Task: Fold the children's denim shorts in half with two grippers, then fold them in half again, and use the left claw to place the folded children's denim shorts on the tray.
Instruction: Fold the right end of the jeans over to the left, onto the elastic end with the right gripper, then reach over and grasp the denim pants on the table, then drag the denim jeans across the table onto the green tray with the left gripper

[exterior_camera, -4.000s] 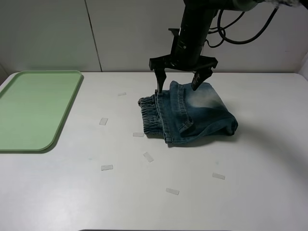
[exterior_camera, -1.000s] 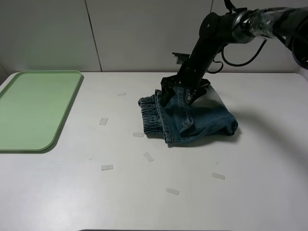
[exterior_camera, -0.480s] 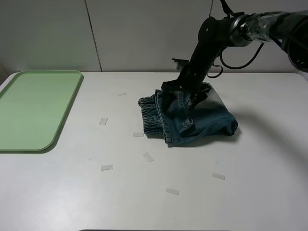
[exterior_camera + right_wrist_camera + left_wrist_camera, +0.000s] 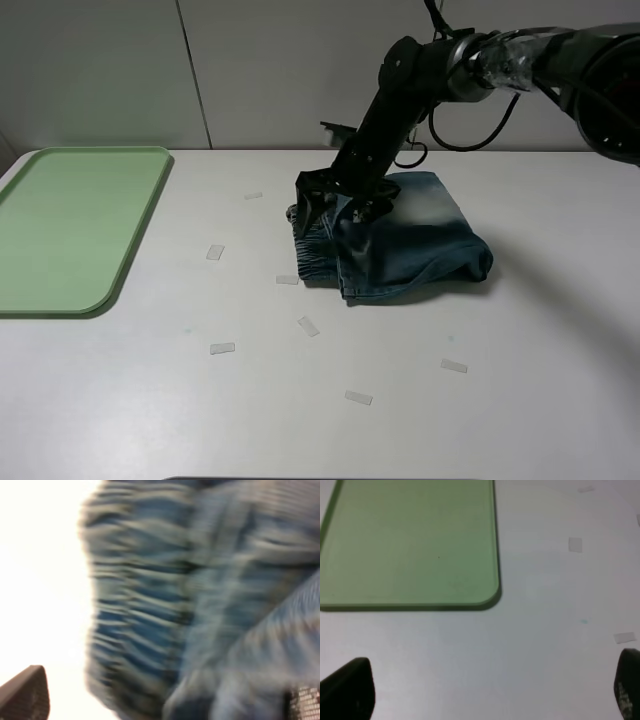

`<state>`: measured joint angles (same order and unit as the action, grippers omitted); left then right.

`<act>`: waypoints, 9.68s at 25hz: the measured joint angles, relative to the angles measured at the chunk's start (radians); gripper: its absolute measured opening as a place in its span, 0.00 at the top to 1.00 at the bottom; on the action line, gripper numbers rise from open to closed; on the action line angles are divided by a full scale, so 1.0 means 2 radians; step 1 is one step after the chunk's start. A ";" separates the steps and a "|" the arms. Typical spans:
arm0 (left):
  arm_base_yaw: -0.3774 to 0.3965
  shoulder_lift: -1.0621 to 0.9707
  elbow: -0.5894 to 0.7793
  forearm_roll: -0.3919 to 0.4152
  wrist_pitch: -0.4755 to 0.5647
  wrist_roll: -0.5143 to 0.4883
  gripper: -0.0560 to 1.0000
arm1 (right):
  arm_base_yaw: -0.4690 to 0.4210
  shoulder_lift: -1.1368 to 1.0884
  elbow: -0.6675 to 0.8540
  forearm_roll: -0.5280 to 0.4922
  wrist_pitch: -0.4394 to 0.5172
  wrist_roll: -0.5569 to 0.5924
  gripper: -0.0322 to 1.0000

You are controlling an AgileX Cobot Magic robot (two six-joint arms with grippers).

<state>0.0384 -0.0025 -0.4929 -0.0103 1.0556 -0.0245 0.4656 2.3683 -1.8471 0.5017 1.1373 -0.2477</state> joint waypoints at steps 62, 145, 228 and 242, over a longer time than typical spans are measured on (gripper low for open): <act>0.000 0.000 0.000 0.000 0.000 0.000 0.04 | -0.160 -1.118 0.597 -0.222 -0.008 0.057 0.30; -0.080 0.501 -0.147 -0.056 -0.132 0.012 0.04 | -0.253 -1.187 0.678 -0.235 -0.052 0.111 0.30; -0.344 1.098 -0.405 -0.184 -0.511 -0.140 0.81 | -0.253 -1.187 0.678 -0.235 -0.052 0.111 0.30; -0.313 1.044 -0.405 -0.151 -0.416 -0.130 0.82 | -0.253 -1.187 0.678 -0.235 -0.052 0.111 0.30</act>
<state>-0.5884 2.0863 -1.3028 -0.3128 0.2243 -0.2839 -0.0409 -0.0058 -0.4918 0.0323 1.0331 -0.0258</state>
